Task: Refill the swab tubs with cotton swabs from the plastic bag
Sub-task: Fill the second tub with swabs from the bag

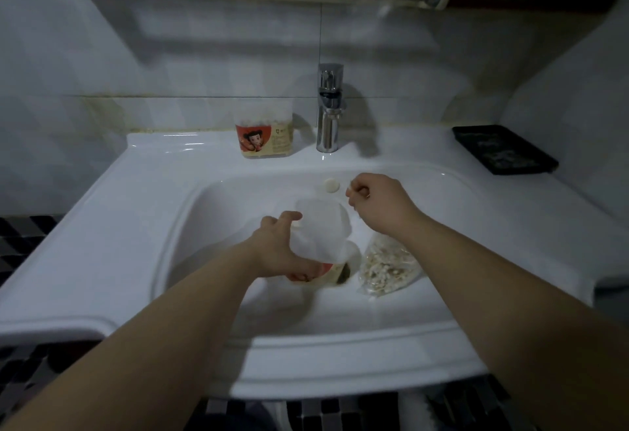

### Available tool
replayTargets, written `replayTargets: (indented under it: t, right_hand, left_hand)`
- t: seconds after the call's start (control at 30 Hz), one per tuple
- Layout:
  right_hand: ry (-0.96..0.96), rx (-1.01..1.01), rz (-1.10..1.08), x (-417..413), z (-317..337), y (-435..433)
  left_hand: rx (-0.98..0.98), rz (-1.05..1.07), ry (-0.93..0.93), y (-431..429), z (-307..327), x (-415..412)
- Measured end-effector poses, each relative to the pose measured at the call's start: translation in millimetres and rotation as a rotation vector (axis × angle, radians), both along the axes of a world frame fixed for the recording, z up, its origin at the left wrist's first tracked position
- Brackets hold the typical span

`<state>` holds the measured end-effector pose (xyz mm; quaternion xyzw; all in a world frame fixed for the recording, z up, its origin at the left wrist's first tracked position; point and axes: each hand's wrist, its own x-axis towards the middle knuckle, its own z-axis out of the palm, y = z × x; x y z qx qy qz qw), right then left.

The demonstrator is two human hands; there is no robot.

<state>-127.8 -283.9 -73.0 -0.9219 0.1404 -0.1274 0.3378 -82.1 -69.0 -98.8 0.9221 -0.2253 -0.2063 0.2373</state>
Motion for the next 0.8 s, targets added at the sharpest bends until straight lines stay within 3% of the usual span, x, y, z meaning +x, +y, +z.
replayTargets:
  t: [0.07,0.17,0.23,0.43,0.6,0.8]
  right_hand:
    - [0.020,0.056,0.008,-3,5,1]
    - [0.040,0.279,0.046,-10,15,1]
    - [0.036,0.360,0.081,-14,21,0]
    - [-0.018,0.547,0.128,-23,27,-7]
    - [-0.067,0.569,0.158,-24,15,-14]
    - [-0.127,0.634,0.126,-29,16,-18]
  left_hand:
    - [-0.052,0.027,-0.060,1,6,-5]
    - [-0.188,0.037,-0.349,-3,19,-9]
    - [-0.313,0.029,-0.400,-12,33,-12]
    - [-0.529,0.064,-0.158,-59,49,-18]
    - [-0.776,0.223,-0.038,-96,43,-16]
    - [-0.993,0.285,0.275,-104,22,-13]
